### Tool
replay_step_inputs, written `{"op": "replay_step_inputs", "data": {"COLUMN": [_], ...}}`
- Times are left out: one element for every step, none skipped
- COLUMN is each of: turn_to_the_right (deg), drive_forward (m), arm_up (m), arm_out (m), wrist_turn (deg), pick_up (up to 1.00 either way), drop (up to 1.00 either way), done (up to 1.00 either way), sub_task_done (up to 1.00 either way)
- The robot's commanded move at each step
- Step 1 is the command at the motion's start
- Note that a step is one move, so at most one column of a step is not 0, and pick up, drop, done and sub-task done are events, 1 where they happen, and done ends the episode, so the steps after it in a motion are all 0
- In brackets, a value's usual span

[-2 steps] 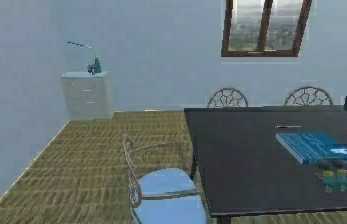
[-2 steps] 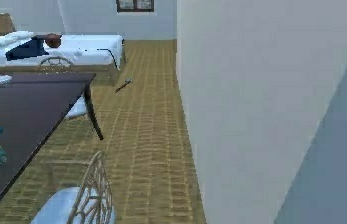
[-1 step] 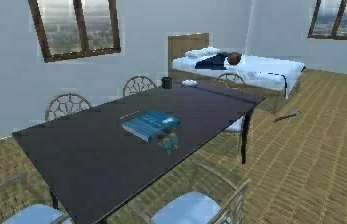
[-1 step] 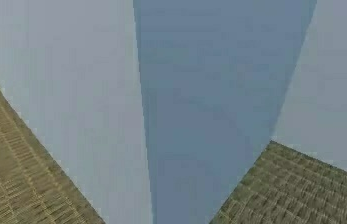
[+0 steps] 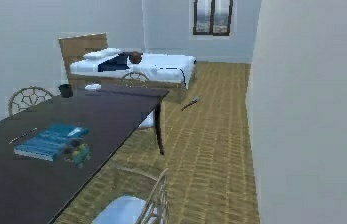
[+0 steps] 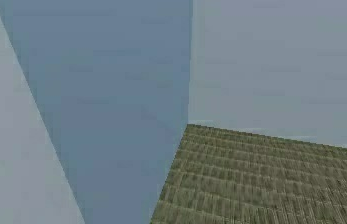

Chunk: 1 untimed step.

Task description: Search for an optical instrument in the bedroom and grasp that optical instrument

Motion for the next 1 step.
{"op": "replay_step_inputs", "data": {"turn_to_the_right": [0.0], "drive_forward": [0.3], "arm_up": [0.0], "arm_out": [0.0], "wrist_turn": [0.0], "pick_up": [0.0], "drop": [0.0], "done": [0.0], "sub_task_done": [0.0]}}
